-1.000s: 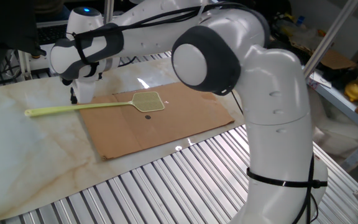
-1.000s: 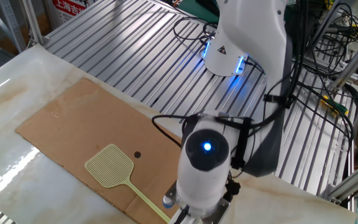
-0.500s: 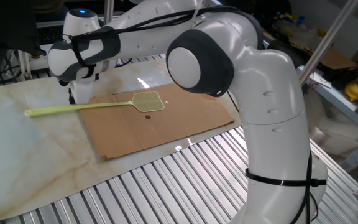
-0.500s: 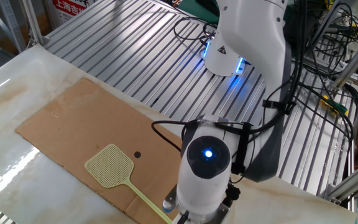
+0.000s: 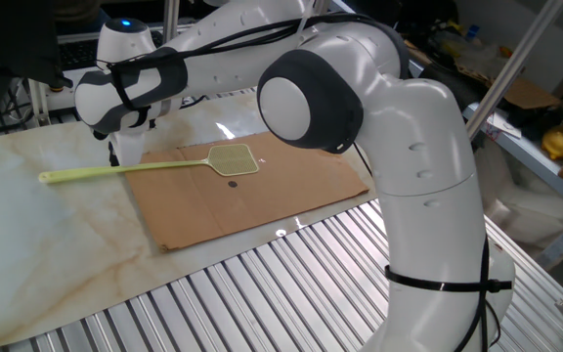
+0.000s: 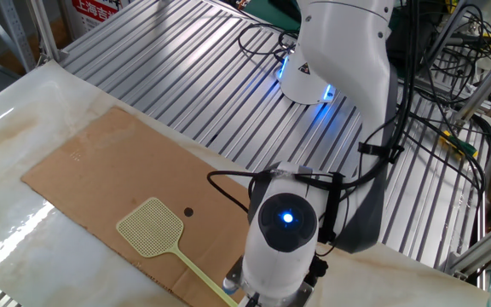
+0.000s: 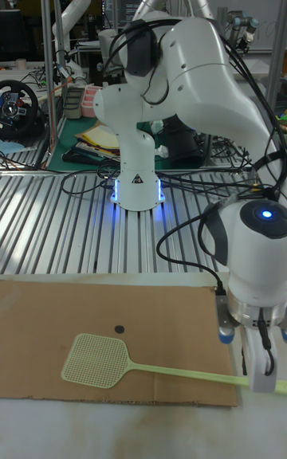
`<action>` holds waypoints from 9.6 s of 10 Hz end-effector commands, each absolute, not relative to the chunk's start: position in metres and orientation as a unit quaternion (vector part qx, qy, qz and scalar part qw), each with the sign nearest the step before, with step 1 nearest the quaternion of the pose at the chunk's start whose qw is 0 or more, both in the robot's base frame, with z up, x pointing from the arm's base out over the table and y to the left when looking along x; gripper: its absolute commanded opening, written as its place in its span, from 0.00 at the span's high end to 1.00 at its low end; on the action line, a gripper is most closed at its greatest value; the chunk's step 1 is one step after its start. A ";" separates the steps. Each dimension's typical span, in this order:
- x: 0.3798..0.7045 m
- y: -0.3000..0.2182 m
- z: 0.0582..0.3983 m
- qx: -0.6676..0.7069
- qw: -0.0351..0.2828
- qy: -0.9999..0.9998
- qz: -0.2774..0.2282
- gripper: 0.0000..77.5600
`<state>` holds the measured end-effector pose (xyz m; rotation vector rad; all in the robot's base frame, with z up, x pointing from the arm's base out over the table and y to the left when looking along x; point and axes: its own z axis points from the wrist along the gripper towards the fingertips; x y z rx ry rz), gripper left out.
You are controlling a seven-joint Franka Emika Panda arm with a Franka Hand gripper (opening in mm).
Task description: Swat with a flyswatter
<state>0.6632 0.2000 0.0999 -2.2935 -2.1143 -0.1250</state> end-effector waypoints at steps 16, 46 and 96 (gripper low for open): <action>0.671 0.199 0.097 -0.732 0.005 -0.681 -0.037 0.00; 0.684 0.205 0.065 -0.727 0.002 -0.687 0.005 0.00; 0.611 0.220 0.117 -0.719 0.014 -0.694 0.019 0.99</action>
